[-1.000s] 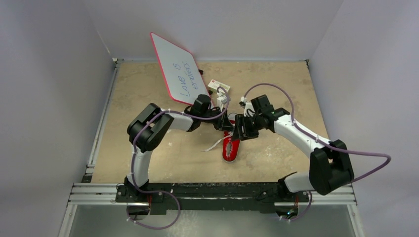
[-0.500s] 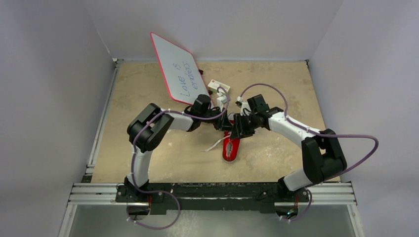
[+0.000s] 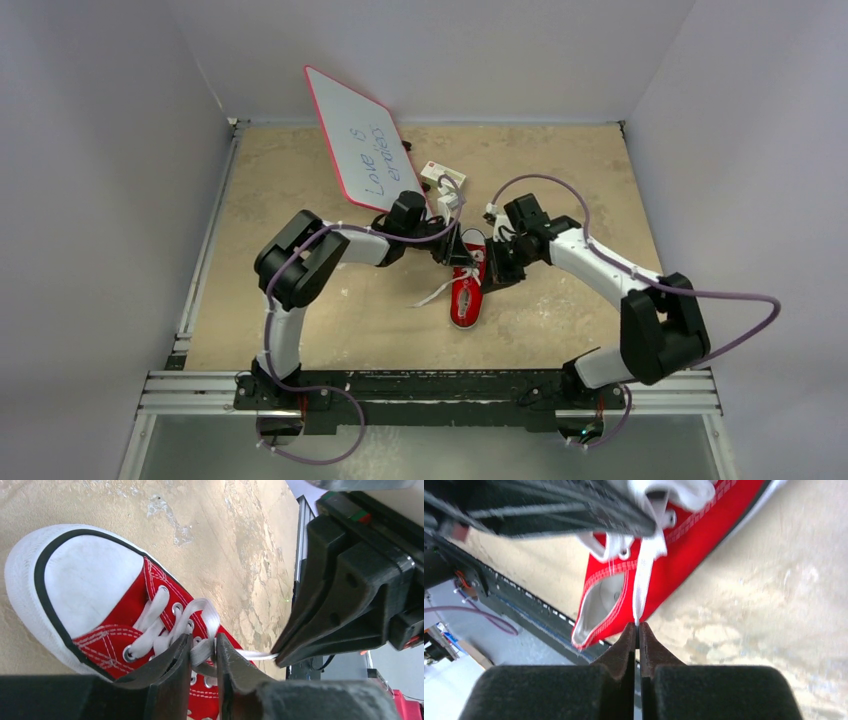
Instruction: Tie the shoes
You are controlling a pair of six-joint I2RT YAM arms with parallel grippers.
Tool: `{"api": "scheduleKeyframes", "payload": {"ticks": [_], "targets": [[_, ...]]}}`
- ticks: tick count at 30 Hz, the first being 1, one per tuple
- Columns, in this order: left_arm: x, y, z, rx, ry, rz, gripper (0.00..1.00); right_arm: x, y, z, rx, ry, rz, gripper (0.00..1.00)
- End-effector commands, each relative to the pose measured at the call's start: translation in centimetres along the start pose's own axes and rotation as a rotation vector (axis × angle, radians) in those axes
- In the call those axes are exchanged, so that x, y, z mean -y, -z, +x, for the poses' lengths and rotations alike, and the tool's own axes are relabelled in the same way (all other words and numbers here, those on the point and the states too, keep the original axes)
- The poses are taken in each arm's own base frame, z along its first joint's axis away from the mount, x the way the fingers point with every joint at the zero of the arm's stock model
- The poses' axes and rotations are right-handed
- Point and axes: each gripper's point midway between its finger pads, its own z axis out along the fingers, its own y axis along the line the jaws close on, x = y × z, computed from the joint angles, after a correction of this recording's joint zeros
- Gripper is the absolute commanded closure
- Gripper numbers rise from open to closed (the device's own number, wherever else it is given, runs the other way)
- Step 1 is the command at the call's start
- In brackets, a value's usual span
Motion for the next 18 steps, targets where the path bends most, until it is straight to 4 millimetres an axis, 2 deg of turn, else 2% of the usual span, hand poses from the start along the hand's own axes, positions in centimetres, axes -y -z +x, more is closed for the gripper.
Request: {"api": "scheduleKeyframes", "payload": {"ticks": [1, 2, 3, 5, 9, 12, 15, 18], "targets": [[3.1, 2.2, -3.5, 0.091, -0.084, -0.017, 0.73, -0.1, 3.5, 3.1, -0.083, -0.047, 0.068, 1.0], [3.1, 2.7, -3.6, 0.088, -0.092, -0.046, 0.67, -0.2, 3.7, 3.3, -0.077, -0.049, 0.064, 1.0], [3.1, 3.2, -3.4, 0.07, -0.102, -0.078, 0.54, -0.3, 3.8, 3.2, -0.06, -0.051, 0.062, 1.0], [3.1, 4.3, -2.8, 0.046, -0.122, -0.129, 0.46, -0.3, 4.3, 2.4, -0.024, -0.052, 0.083, 1.0], [3.2, 6.1, -1.7, 0.018, -0.141, -0.209, 0.45, -0.6, 5.4, 1.5, 0.01, -0.033, 0.095, 1.0], [1.7, 7.1, 0.2, -0.015, -0.149, -0.287, 0.46, -0.5, 5.9, 1.5, 0.03, -0.04, 0.115, 1.0], [0.6, 7.4, 1.8, -0.067, -0.154, -0.343, 0.52, -0.9, 6.3, 1.5, 0.052, -0.029, 0.097, 1.0], [0.5, 7.0, 2.1, -0.09, -0.235, -0.416, 0.53, -0.6, 6.4, 1.5, 0.074, -0.042, 0.108, 1.0]]}}
